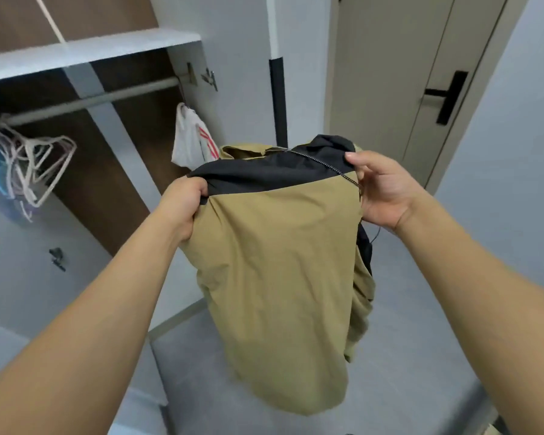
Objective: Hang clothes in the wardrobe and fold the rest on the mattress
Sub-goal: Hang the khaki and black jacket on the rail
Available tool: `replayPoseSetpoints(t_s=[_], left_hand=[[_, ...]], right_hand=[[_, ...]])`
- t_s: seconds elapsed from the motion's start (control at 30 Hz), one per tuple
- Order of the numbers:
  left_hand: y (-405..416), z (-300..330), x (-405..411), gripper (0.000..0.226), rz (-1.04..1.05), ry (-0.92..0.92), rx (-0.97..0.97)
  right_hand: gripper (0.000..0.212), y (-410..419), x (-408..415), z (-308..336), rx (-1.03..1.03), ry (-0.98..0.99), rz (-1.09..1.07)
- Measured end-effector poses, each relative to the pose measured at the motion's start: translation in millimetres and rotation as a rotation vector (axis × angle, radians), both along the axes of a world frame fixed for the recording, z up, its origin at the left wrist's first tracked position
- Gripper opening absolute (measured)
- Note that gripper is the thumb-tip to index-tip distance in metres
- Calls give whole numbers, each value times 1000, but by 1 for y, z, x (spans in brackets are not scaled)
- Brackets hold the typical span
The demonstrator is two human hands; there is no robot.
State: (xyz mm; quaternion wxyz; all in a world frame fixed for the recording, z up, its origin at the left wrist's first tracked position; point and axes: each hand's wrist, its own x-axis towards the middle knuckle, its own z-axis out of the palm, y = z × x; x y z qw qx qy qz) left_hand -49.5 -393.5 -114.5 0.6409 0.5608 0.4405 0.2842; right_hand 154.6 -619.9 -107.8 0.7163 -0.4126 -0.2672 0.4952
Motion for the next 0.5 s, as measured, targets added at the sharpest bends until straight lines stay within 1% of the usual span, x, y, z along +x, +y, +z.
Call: replayPoseSetpoints(t_s=[0.07,0.1,0.13,0.17,0.2,0.23,0.27,0.3,0.33,0.37,0.4,0.43,0.47,0.5], left_hand=[[27,3,-21,19,83,78,60],[39,4,-30,26,121,152,115],[51,4,-39,33,157,304,212],[61,7,-48,38,186,498,318],[68,12,-56,40,206,651,409],[72,19,-64,40,215,725,473],[75,27,-72,39,233,729,526],[76,35,-82,39,261,687,574],[74,41,-95,39,276,605,601],[68,43,-108,43,239,505,592],[55,42,-119,54,143,402,537],[36,38,-129,70,2,329,451],[13,32,-132,89,-154,322,372],[-7,25,-130,107,-283,374,323]], right_hand=[[28,29,-24,10,15,-17,33],[34,43,-35,14,21,-4,46],[37,56,-47,19,28,16,65],[38,68,-58,24,29,42,77],[35,80,-67,30,18,66,82],[29,91,-76,38,-4,79,80],[23,102,-84,47,-38,80,75],[19,113,-91,56,-75,69,70],[18,124,-97,64,-114,58,60],[18,135,-103,72,-146,56,40],[16,146,-110,78,-158,72,15],[13,158,-117,83,-155,99,-10],[11,169,-124,87,-139,126,-25],[11,180,-133,90,-119,149,-35]])
